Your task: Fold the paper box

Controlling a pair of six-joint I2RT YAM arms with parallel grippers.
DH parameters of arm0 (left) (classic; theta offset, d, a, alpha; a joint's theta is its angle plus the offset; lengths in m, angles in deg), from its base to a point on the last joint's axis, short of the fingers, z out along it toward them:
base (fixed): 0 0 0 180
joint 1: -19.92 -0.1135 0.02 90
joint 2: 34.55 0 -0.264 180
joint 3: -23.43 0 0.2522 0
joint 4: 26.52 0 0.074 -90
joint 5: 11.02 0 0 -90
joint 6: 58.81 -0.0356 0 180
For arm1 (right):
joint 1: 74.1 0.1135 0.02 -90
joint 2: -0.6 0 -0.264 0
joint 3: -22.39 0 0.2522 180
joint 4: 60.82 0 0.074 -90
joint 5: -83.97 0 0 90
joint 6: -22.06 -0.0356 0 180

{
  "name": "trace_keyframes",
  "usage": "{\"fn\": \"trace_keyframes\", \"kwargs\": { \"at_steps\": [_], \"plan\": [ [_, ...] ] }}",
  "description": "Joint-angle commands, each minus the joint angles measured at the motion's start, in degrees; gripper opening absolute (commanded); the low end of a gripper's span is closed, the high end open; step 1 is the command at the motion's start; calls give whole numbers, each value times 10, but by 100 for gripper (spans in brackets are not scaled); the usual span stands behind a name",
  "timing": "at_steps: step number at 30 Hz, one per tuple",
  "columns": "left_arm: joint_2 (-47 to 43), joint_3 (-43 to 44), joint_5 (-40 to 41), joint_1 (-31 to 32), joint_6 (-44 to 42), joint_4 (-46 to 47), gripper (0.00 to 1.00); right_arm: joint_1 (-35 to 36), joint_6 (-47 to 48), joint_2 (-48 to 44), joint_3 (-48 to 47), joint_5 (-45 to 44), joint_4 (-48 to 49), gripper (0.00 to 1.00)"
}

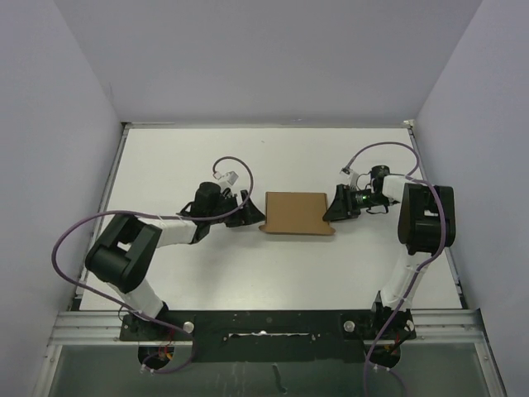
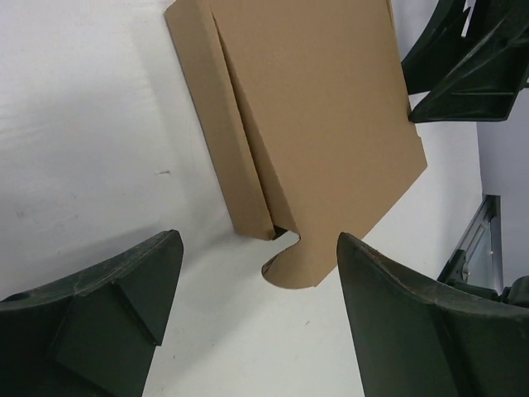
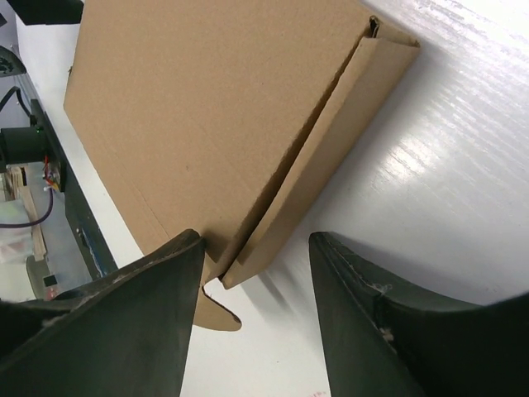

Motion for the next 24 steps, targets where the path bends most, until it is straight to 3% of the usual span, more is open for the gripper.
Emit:
{"fn": "trace_keyframes", "kwargs": {
  "at_steps": [1, 10, 15, 24],
  "plan": [
    [35, 55, -23, 0, 8, 29, 74, 1, 5, -2, -17, 15, 0, 55],
    [106, 107, -30, 8, -1, -17, 62, 1, 7, 0, -21, 21, -3, 58],
    [136, 124, -11, 9, -19, -74, 45, 2, 7, 1, -21, 18, -3, 58],
    [155, 151, 9, 9, -44, -134, 40, 8, 5, 4, -21, -17, -2, 57]
  ]
}}
